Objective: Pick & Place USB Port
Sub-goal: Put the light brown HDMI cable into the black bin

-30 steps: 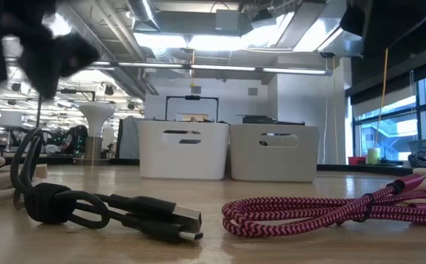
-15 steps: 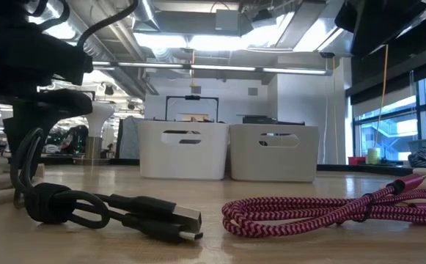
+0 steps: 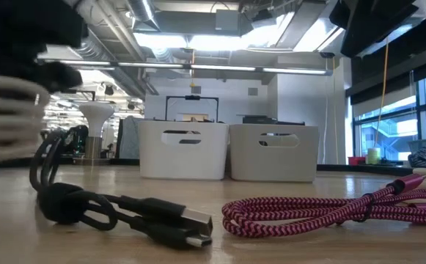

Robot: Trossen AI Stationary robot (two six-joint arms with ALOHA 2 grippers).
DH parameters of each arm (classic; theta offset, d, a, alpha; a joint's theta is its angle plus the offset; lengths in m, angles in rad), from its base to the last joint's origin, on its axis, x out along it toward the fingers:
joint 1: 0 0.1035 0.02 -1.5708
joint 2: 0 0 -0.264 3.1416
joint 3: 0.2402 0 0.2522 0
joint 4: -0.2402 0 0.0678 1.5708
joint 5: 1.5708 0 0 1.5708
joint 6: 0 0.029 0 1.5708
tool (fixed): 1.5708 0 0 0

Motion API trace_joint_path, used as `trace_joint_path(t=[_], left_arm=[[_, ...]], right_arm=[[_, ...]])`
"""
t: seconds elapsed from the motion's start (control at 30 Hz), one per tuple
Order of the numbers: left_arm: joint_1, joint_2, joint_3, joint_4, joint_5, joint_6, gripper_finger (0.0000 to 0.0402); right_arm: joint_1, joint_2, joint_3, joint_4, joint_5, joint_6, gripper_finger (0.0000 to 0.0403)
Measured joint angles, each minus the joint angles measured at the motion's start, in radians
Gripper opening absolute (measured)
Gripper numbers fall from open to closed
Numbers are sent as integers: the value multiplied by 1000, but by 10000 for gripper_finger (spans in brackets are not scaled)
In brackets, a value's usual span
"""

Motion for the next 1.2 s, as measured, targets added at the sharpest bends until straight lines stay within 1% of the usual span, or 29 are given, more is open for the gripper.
trace_joint_path(t=[0.07, 0.17, 0.27, 0.37, 0.43, 0.5, 0.57, 0.67, 0.73, 0.77, 0.83, 0.93, 1.0, 1.1, 1.2], left_arm=[[-20, -52, -2, -6, -63, -11, 25], [-60, -136, 0, 11, -213, -17, 25], [-111, -199, 0, 14, -415, -3, 25], [-153, -238, 0, 55, -631, 51, 25], [-169, -251, 0, 99, -742, 100, 25], [-171, -257, 0, 161, -817, 162, 24], [-166, -258, 0, 233, -852, 254, 24], [-139, -258, 0, 342, -839, 394, 24], [-114, -263, -2, 402, -793, 471, 24], [-99, -270, -13, 465, -762, 517, 24], [-59, -287, -53, 625, -676, 622, 24], [-1, -314, -146, 935, -505, 796, 24], [42, -330, -214, 1148, -385, 880, 24], [124, -340, -301, 1361, -257, 922, 23], [213, -340, -347, 1419, -198, 898, 23]], right_arm=[[0, 0, 0, 0, 0, 0, 215], [0, -1, 0, 0, 0, 0, 215], [0, -1, 0, -2, 0, 0, 215], [0, -1, 0, -2, 0, 0, 215], [0, -1, 0, -2, 0, -1, 215], [0, -1, 0, -2, 0, -4, 215], [0, -1, 0, -2, 9, -16, 215], [0, -1, 0, -2, 14, -31, 215], [0, -1, 0, -3, 14, -36, 215], [0, -1, 0, -4, 14, -46, 215], [1, -1, 0, -10, 15, -56, 215], [1, -1, 0, -28, 16, -56, 213], [2, -1, 0, -41, 45, -57, 209], [10, -1, 0, -42, 89, -77, 202], [12, -1, 0, -16, 123, -97, 196]])
